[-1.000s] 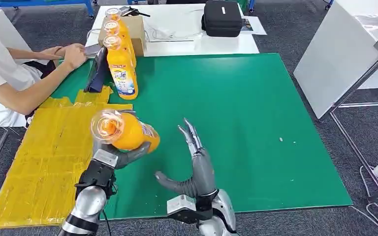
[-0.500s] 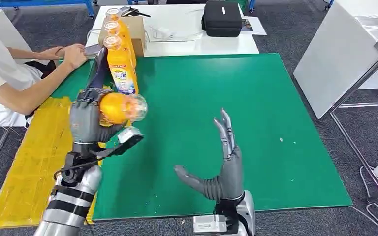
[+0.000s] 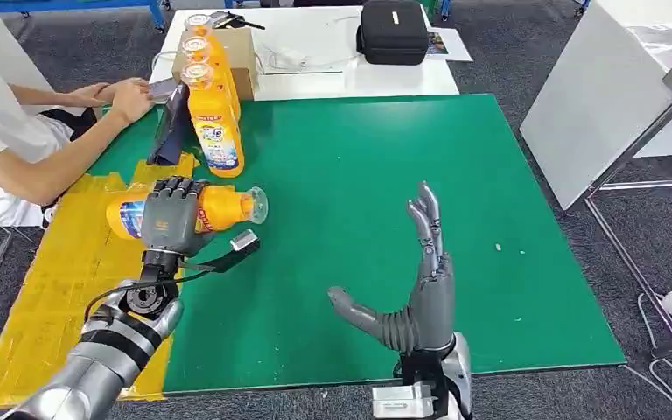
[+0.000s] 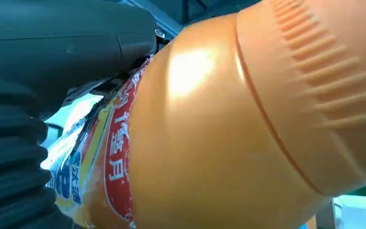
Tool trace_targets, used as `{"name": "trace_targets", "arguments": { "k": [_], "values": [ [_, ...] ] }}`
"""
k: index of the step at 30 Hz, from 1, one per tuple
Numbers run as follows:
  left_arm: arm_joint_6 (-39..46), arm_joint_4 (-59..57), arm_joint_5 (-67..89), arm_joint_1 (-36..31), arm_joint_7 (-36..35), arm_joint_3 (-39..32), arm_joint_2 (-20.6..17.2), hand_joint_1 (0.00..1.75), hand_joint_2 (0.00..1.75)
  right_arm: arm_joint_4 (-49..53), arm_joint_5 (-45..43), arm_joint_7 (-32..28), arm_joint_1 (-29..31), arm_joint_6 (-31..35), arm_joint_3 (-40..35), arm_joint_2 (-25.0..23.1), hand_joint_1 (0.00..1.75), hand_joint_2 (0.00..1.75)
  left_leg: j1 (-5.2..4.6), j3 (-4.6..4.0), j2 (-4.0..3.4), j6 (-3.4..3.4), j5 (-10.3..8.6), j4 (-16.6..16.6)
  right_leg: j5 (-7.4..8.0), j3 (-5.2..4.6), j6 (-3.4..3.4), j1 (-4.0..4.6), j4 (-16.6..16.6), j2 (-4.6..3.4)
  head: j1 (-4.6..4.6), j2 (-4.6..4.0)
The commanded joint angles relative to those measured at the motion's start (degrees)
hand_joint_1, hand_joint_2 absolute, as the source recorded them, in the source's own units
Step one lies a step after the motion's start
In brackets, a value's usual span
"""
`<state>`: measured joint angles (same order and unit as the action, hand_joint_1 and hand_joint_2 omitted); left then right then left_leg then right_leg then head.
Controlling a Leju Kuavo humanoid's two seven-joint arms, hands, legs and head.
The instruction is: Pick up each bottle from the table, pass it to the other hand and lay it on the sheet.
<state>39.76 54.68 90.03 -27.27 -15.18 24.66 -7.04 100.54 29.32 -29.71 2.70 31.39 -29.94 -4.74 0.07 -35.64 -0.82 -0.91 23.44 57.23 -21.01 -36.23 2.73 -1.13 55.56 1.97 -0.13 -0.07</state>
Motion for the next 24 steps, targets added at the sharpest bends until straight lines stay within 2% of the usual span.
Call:
{"name": "trace_targets", "arguments": {
  "k": [1,2,8,9,10,11,14,20,24],
  "values": [
    [0.24,-21.44,-0.03,-6.79,-4.8,12.73,-0.47,1.75,1.75,-1.58,-10.03,0.86,2.9,-7.25,3.42,1.8,0.0,1.75,0.01,0.26,0.12,0.04,0.02,-0.07,-0.05,0.28,-0.09,-0.01,-0.04,-0.03,0.02,0.0],
    [0.24,-22.94,-0.03,-6.26,-5.32,13.57,-0.27,1.75,1.75,-2.16,-10.88,1.11,3.1,-8.55,3.72,1.96,0.0,1.75,0.07,0.45,0.15,0.08,0.09,-0.04,-0.12,0.49,-0.18,0.04,-0.04,-0.11,0.02,0.0],
    [0.24,-22.12,-0.08,-1.77,-0.36,4.23,1.32,1.75,1.75,-4.22,-11.54,1.31,3.61,-10.99,3.99,2.44,0.0,1.75,0.1,0.48,0.0,0.06,0.18,-0.03,-0.14,0.5,-0.15,0.07,-0.08,-0.28,0.0,0.0],
    [0.24,-21.6,-0.99,-1.22,0.96,2.04,1.79,1.52,1.75,-4.34,-11.42,1.31,3.61,-11.11,4.0,2.38,0.0,1.75,0.08,0.49,-0.1,0.06,0.17,-0.08,-0.11,0.46,-0.14,0.05,-0.1,-0.35,0.0,0.0],
    [0.24,-21.05,-0.87,-0.66,2.45,-0.59,2.41,0.0,1.75,-4.57,-10.99,1.42,3.55,-11.09,3.99,2.29,0.0,1.75,0.09,0.51,-0.09,0.06,0.19,-0.09,-0.13,0.51,-0.14,0.05,-0.12,-0.35,0.02,0.0],
    [0.24,-21.58,-0.03,-0.85,1.84,-1.07,2.53,0.0,1.75,-4.75,-10.73,1.55,3.5,-11.05,4.03,2.19,0.0,1.75,0.03,0.26,-0.07,0.04,0.09,-0.07,-0.05,0.28,-0.07,0.01,-0.07,-0.24,0.0,0.0],
    [0.24,-23.15,-0.03,-1.41,1.19,-1.81,3.09,0.0,1.75,-5.27,-10.47,1.87,3.63,-11.12,4.14,1.92,0.0,1.75,0.12,0.38,0.06,0.07,0.21,0.05,-0.18,0.44,-0.15,0.09,0.0,-0.22,0.0,0.0],
    [0.24,-21.72,-3.59,0.15,7.3,-8.79,4.9,0.0,1.75,-6.07,-9.29,2.48,3.69,-11.32,4.14,1.65,0.0,1.75,0.04,0.08,0.02,0.04,0.05,-0.02,-0.03,0.13,-0.08,0.03,-0.03,-0.14,0.0,0.0],
    [0.24,-20.91,-4.39,0.66,8.28,-9.62,5.07,0.0,1.75,-6.17,-9.21,2.5,3.63,-11.32,4.16,1.69,0.0,1.75,0.06,0.13,0.05,0.05,0.06,-0.02,-0.06,0.19,-0.08,0.04,-0.03,-0.12,0.0,0.0]
  ]
}}
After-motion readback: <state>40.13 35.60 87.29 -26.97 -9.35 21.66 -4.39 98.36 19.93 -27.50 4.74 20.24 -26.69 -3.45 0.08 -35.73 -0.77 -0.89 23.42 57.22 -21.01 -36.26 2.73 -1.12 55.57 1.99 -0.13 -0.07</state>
